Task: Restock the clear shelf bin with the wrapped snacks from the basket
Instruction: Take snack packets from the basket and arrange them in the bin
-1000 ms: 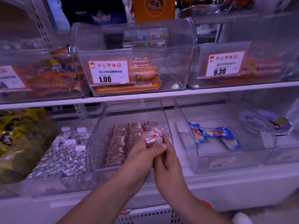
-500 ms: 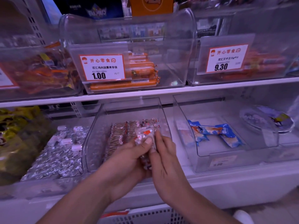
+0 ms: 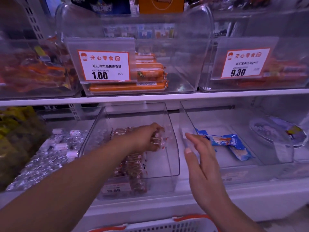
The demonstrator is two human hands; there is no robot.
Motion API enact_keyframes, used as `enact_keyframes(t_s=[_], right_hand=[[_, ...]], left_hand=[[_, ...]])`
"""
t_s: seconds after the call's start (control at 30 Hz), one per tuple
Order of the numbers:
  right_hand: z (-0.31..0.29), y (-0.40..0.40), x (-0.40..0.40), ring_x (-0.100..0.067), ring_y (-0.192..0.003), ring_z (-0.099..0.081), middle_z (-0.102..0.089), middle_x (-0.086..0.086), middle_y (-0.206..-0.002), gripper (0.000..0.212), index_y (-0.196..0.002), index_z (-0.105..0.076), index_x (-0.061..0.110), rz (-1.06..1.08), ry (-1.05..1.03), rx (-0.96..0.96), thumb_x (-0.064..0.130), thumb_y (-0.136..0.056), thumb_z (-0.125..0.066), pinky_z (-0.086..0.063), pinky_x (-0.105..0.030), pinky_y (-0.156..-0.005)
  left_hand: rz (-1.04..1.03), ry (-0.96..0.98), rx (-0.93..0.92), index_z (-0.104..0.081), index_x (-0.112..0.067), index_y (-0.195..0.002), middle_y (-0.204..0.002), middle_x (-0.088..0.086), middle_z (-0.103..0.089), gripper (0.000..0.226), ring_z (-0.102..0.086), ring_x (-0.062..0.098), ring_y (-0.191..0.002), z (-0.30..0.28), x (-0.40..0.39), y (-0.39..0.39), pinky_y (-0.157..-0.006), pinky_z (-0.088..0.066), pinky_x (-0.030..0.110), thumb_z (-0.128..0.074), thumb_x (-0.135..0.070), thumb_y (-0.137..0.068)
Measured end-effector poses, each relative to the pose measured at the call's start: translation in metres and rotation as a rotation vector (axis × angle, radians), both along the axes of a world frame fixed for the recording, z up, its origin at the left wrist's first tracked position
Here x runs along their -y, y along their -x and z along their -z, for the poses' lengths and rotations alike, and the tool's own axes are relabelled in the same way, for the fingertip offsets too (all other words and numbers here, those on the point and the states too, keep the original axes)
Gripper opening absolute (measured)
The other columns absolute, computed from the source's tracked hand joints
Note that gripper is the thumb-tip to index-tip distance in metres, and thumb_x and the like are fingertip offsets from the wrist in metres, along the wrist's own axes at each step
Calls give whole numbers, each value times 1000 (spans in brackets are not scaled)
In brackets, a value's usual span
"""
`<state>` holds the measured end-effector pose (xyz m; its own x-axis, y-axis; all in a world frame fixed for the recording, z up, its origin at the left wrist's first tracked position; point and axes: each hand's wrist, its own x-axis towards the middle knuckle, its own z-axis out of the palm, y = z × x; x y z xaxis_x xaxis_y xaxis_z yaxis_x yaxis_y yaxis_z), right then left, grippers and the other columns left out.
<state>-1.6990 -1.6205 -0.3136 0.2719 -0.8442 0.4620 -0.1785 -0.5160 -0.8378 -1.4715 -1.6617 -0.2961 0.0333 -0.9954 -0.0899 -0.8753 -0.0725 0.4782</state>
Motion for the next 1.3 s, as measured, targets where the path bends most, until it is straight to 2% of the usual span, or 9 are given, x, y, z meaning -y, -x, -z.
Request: enact_keyframes(t_s=[0.13, 0.23, 0.33, 0.47, 0.6, 0.73, 0.97, 1.13, 1.3], right_hand=[[4, -5, -1, -3, -134, -36, -45, 10, -135, 47, -134, -53, 23, -12, 65, -81, 44, -95, -37, -20, -4, -105], [6, -8, 1, -10, -134, -37, -46, 6, -134, 50, -134, -54, 18, -27, 94, -124, 42, -94, -35, -21, -11, -110], [8, -10, 3, -9, -134, -36, -45, 3, -135, 50, -134, -53, 16, -23, 80, -139, 41, -94, -36, -19, -12, -112], [12, -10, 4, -10, -135, -35, -43, 0, -137, 43, -134, -53, 15, -11, 75, -145, 32, -96, -42, -19, -13, -113], [16, -11, 0, -7, -137, -35, -42, 3, -138, 44, -136, -51, 20, -27, 71, -151, 36, -96, -41, -21, -12, -113], [22, -13, 0, 4, -137, -32, -39, 8, -142, 49, -142, -46, 20, -46, 91, -195, 37, -96, -42, -18, -6, -110], [31, -20, 1, 11, -130, -37, -34, 21, -143, 60, -152, -28, 26, -106, 46, -199, 34, -95, -46, -24, -1, -103], [32, -18, 2, 2, -134, -40, -34, 18, -145, 59, -152, -28, 27, -107, 55, -199, 34, -96, -45, -29, -11, -109], [30, -19, 0, 9, -130, -38, -33, 21, -143, 60, -152, -27, 27, -110, 52, -209, 33, -95, -46, -24, -1, -103]], left_hand=[[103, -41, 198, -38, -17, -148, -126, 4, -60, 71, -59, 23, -111, 28, 28, -3, -90, -45, 23, -73, -17, -86], [122, -36, 429, -17, -21, -158, -152, 14, -34, 85, -42, 36, -134, 49, 29, -10, -108, -37, 36, -64, -42, -91], [104, -46, 554, 3, -21, -159, -164, 10, -10, 90, -14, 37, -150, 71, 22, -11, -120, -9, 50, -44, -63, -95], [128, -32, 620, 13, -19, -158, -165, 8, 22, 94, 28, 25, -148, 79, 20, -12, -117, 20, 46, -26, -74, -93], [124, -226, 622, 17, -23, -157, -165, 5, 20, 97, 19, 24, -152, 64, 29, -14, -120, 12, 49, -32, -76, -91], [180, -204, 747, 12, -20, -158, -165, 4, 19, 92, 10, 24, -154, 53, 38, -14, -123, 3, 46, -35, -69, -95], [138, -249, 522, 17, -15, -156, -164, 6, 22, 110, 13, 24, -153, 57, 45, -12, -125, -1, 47, -54, -63, -87], [203, -64, 454, -23, -17, -157, -167, 5, -12, 86, -22, 29, -150, 54, 48, -20, -121, -23, 41, -63, -52, -90], [212, -184, 521, -1, -28, -159, -167, -4, 11, 82, -1, 27, -154, 59, 43, -25, -124, -12, 46, -44, -60, -98]])
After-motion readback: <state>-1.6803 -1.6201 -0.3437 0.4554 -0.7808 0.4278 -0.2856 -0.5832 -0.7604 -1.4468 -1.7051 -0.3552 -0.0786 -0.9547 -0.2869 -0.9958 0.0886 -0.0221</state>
